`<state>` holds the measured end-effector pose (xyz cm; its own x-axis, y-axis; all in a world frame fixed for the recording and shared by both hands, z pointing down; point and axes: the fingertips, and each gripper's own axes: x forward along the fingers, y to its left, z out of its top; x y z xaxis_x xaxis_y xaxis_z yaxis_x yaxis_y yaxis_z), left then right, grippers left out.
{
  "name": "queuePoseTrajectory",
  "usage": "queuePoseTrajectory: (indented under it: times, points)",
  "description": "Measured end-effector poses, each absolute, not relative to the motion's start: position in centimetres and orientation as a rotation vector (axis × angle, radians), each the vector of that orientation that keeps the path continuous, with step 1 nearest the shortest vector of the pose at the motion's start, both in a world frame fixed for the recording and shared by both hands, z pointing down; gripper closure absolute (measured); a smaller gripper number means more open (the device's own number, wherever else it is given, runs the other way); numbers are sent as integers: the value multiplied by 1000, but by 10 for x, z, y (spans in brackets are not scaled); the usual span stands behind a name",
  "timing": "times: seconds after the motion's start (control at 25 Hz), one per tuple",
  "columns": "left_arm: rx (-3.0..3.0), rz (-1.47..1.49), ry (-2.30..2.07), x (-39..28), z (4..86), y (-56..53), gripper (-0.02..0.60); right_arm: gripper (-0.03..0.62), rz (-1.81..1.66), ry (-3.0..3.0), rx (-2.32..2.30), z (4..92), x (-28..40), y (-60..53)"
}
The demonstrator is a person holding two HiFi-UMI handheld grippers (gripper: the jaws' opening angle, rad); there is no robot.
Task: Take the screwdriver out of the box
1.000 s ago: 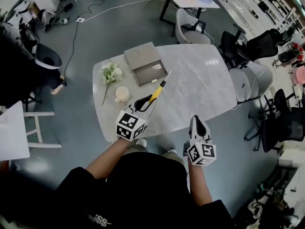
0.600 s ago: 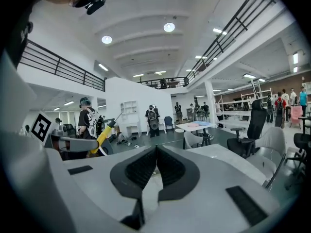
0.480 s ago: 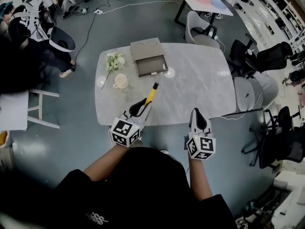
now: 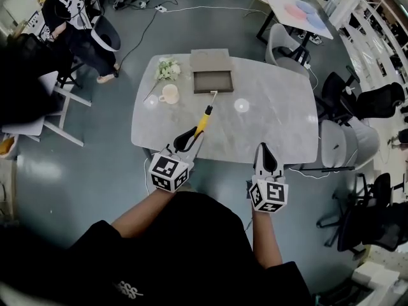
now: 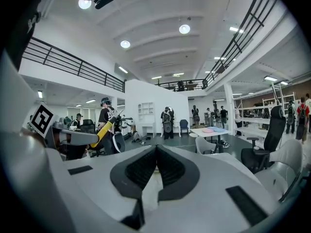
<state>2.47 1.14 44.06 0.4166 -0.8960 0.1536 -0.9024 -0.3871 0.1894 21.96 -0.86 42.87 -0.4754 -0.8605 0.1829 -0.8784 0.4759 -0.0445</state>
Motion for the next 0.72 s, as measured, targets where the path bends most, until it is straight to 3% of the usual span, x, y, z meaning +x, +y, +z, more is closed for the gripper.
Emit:
queuePoseTrajectory:
  times: [0.72]
  points:
    - [2414,11,-1648,39,439,42,494,583,135,-2586,1475,434,240,15]
